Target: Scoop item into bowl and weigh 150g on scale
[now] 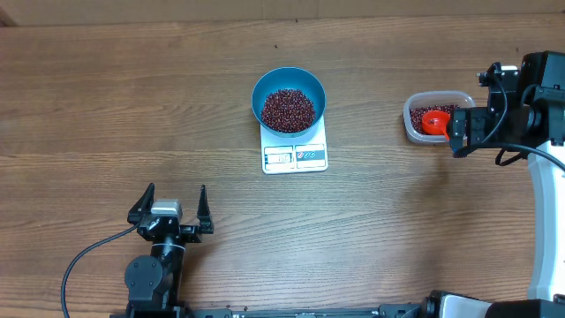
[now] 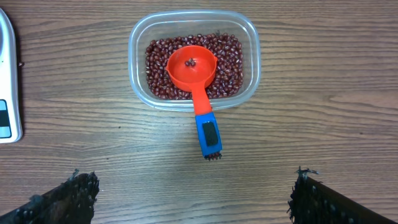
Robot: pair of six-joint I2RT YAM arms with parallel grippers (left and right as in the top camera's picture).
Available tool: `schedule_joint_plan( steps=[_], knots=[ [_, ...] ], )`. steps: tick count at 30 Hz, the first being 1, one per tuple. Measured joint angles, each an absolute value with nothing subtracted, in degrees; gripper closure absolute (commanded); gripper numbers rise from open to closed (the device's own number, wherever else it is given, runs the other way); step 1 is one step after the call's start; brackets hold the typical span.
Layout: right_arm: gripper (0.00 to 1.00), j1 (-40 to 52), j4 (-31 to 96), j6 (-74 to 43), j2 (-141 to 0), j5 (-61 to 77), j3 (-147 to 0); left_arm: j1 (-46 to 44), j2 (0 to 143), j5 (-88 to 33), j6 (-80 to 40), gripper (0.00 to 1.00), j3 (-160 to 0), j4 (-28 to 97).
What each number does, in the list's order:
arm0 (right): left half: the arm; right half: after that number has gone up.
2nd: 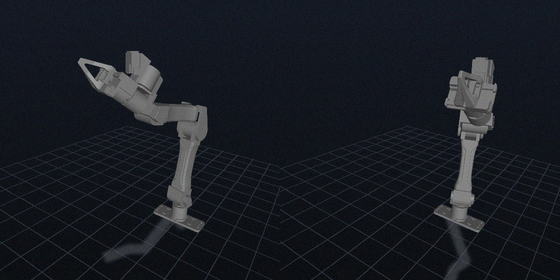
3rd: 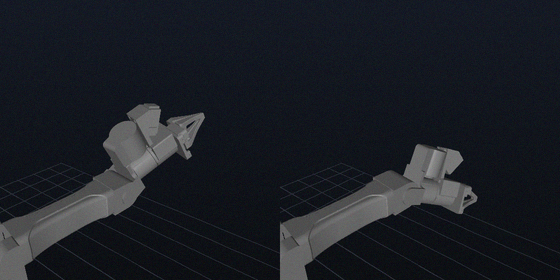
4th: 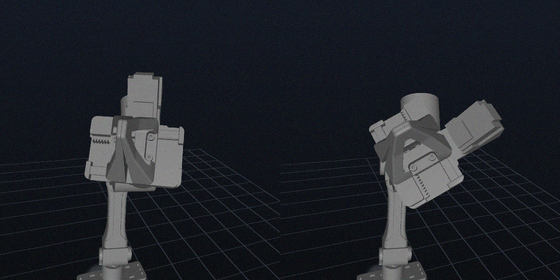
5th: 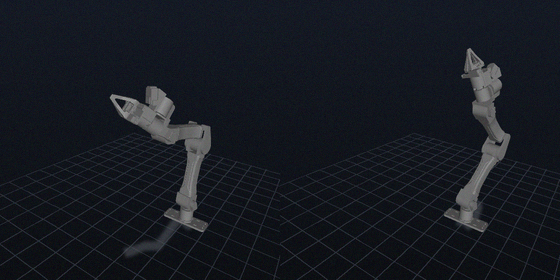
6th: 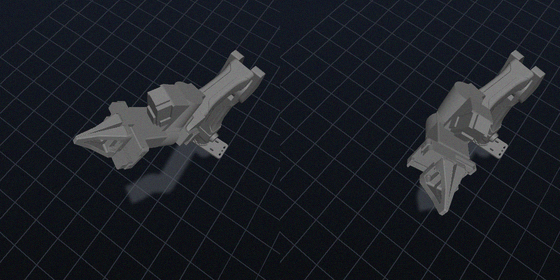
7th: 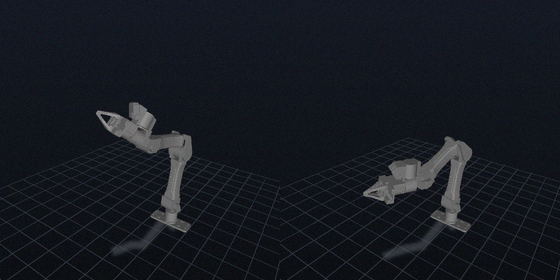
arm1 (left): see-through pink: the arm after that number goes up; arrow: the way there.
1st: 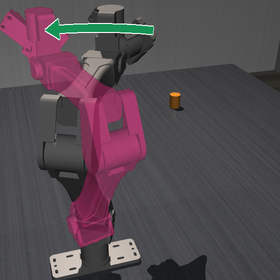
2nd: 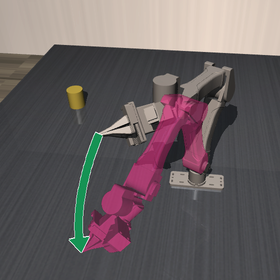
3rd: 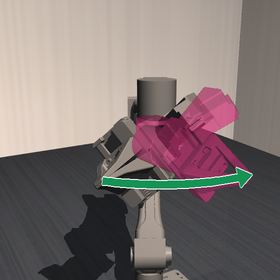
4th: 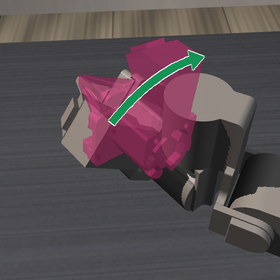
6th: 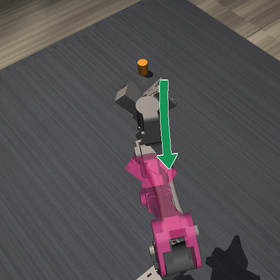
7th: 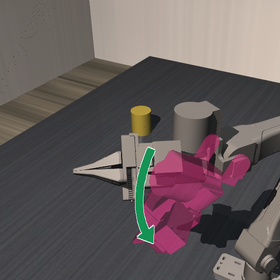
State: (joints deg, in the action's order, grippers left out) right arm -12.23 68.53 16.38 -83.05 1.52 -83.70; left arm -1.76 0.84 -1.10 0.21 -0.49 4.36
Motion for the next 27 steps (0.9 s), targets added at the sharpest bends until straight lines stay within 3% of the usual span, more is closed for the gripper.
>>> schedule_joint_plan(
  steps=[27],
  knots=[
    [0.0, -12.23, 64.47, 16.32, -81.73, 4.69, -83.7, -1.76, 0.84, -1.1, 0.23, 0.01, -0.49, 4.36]
  ],
)
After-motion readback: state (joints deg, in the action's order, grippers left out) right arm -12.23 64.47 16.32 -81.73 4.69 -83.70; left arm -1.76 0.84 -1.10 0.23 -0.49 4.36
